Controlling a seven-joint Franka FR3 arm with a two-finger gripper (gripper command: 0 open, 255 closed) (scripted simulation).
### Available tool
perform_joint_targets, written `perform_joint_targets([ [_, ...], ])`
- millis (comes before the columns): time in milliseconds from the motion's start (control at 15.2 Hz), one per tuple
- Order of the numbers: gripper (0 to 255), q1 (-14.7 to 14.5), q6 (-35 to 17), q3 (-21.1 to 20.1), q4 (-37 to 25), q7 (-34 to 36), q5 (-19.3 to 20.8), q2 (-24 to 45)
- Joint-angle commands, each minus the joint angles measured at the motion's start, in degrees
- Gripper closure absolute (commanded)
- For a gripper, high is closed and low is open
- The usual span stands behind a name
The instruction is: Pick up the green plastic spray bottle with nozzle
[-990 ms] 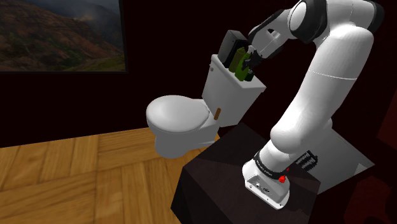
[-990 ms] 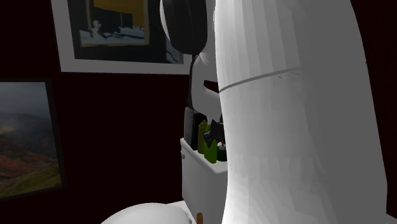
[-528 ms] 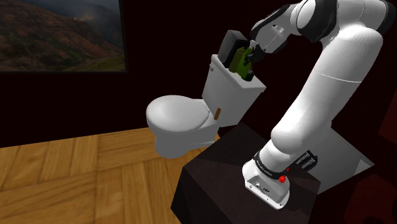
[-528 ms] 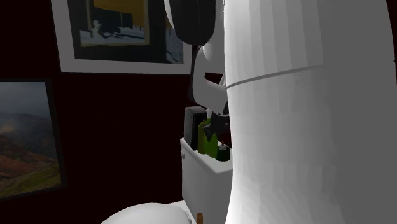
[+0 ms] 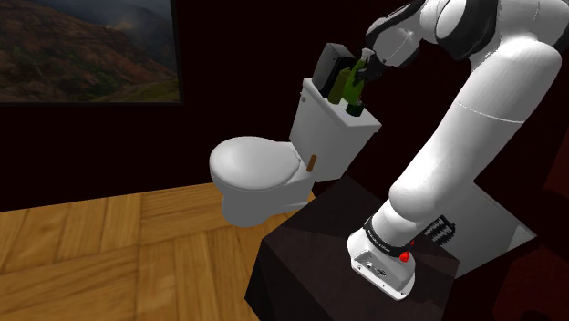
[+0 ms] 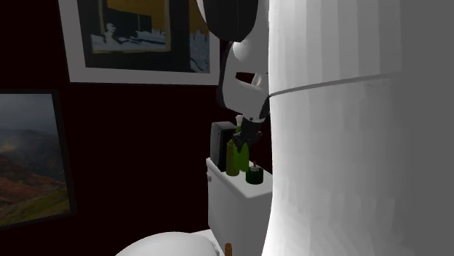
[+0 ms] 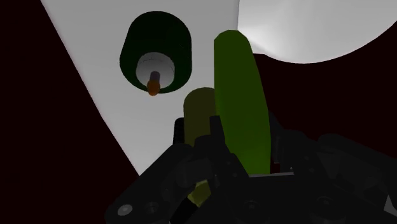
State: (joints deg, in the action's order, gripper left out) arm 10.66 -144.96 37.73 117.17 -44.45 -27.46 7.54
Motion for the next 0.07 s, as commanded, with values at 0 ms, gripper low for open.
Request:
perform_joint_targets([
  [0, 255, -0.1, 0.3, 0.1, -0.1, 0.5, 0.6, -0.4],
])
